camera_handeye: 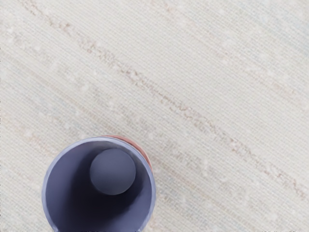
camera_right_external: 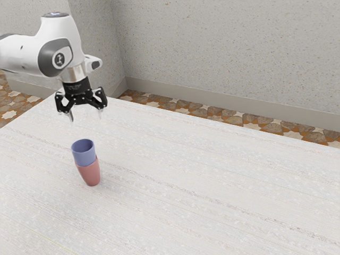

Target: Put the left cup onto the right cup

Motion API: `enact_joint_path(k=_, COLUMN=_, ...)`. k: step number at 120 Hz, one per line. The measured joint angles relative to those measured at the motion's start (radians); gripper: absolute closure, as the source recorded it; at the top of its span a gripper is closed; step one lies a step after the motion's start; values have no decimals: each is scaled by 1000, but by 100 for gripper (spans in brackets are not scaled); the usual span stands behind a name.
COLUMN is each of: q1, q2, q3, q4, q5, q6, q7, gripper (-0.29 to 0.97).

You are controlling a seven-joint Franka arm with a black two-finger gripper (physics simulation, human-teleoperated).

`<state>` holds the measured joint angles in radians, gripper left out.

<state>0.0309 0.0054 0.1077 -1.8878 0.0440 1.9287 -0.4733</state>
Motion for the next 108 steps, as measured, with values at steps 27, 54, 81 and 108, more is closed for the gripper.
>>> enact_joint_path(k=27, q1=1, q2=-3, q3=-23, q4=92, q5=32, q6=-32, q7=33, gripper=0)
enact_joint_path(k=54, q1=-12, q2=7, q3=-33, q4=152, q5=61, q6=-43, q7=116, gripper=0)
enact_joint_path(k=81, q1=-25, q2=33, q3=-59, q4=231, q5=88, q6=-70, q7=184, gripper=0)
enact_joint_path(k=108, q1=-67, q2=47, q3=-82, q4=293, q5=94, q6=-108, q7=231, gripper=0)
